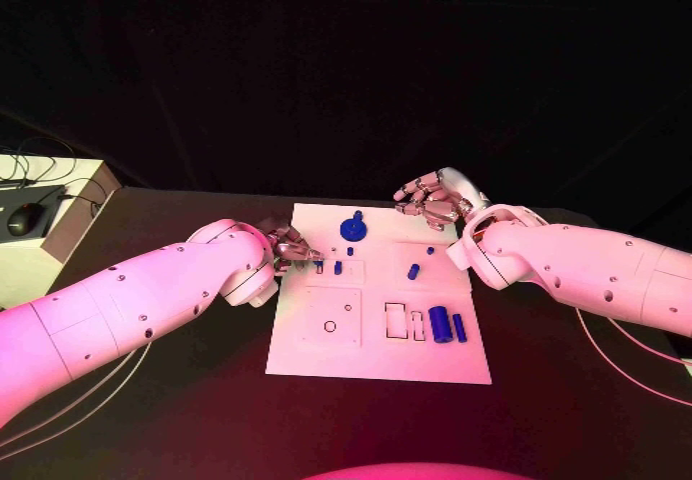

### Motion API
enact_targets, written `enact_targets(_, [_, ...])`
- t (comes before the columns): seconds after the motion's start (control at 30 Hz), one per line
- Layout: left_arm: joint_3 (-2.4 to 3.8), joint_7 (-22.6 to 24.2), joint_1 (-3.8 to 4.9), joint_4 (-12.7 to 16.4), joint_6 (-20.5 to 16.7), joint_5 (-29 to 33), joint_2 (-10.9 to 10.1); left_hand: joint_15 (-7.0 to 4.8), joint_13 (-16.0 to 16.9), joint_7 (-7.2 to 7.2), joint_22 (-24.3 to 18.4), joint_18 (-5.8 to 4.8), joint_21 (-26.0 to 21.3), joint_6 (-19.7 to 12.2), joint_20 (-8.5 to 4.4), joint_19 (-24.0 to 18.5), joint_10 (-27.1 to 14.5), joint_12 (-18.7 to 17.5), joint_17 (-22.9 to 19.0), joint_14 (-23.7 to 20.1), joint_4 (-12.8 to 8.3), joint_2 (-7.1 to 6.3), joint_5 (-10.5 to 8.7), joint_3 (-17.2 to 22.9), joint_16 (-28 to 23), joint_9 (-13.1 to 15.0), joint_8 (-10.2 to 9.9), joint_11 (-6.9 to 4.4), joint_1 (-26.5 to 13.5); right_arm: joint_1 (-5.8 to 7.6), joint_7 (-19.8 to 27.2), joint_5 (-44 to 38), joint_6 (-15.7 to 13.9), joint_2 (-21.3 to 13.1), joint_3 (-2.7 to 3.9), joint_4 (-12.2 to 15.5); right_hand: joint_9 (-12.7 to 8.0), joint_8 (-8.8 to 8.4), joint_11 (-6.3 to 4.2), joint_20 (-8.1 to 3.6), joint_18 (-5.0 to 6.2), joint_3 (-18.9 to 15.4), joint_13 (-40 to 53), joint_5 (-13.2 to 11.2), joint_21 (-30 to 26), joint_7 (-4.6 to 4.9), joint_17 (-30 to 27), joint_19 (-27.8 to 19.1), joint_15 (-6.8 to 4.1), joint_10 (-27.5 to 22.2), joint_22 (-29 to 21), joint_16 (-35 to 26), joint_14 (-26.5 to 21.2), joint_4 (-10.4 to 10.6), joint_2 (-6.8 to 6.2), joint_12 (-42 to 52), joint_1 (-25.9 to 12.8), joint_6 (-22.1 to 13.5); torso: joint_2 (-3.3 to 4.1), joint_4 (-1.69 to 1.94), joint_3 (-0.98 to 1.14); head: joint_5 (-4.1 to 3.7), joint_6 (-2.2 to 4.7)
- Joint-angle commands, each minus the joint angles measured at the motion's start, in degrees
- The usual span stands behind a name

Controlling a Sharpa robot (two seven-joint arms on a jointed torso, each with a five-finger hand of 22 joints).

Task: Assemble the parts on the task board

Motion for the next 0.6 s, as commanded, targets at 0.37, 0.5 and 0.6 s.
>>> enact_targets(0.37, [-0.21,-1.71,-0.04,-0.64,4.72,-0.34,0.66,-0.60,-0.52,-3.65,-0.05,-0.97,-0.02,4.31,-0.23,0.00,3.10,0.28,-0.23,-0.09,-4.25,0.98,0.12,3.62,0.42,14.63,0.03,-2.50,0.20,-0.03,0.46,-0.41,0.65,-0.13,0.04,0.17,0.05,-0.23,-0.12,-0.26,0.22,0.31,-0.05,0.25,0.05,0.44,0.08,3.48,0.03,-0.46,5.94,0.02,0.03,-0.10,-0.19,-0.10,0.07,0.00,0.03,0.01,-0.05,-0.09,-0.24])
enact_targets(0.5, [-0.34,-1.69,-0.04,-0.79,4.85,-1.00,0.81,-0.61,-0.76,-3.65,-0.06,-1.03,-0.05,4.34,-0.27,-0.02,3.10,0.27,-0.32,-0.12,-4.33,1.07,0.09,3.51,0.43,14.67,-0.05,-2.50,0.29,-0.03,0.48,-0.41,0.64,-0.13,0.04,0.20,0.05,-0.23,-0.12,-0.26,0.22,0.31,-0.05,0.25,0.05,0.44,0.08,3.48,0.03,-0.46,5.94,0.02,0.03,-0.10,-0.19,-0.10,0.07,0.00,0.03,0.01,-0.04,-0.11,-0.23])
enact_targets(0.6, [-0.39,-1.67,-0.04,-0.87,4.87,-1.34,0.88,-0.61,-0.76,-3.65,-0.06,-1.03,-0.05,4.34,-0.27,-0.02,3.10,0.27,-0.32,-0.12,-4.33,1.07,0.09,3.51,0.43,14.67,-0.05,-2.50,0.29,-0.03,0.49,-0.41,0.63,-0.14,0.04,0.21,0.05,-0.23,-0.12,-0.26,0.22,0.31,-0.05,0.25,0.05,0.44,0.08,3.48,0.03,-0.46,5.94,0.02,0.03,-0.10,-0.19,-0.10,0.07,0.00,0.03,0.00,-0.04,-0.10,-0.23])
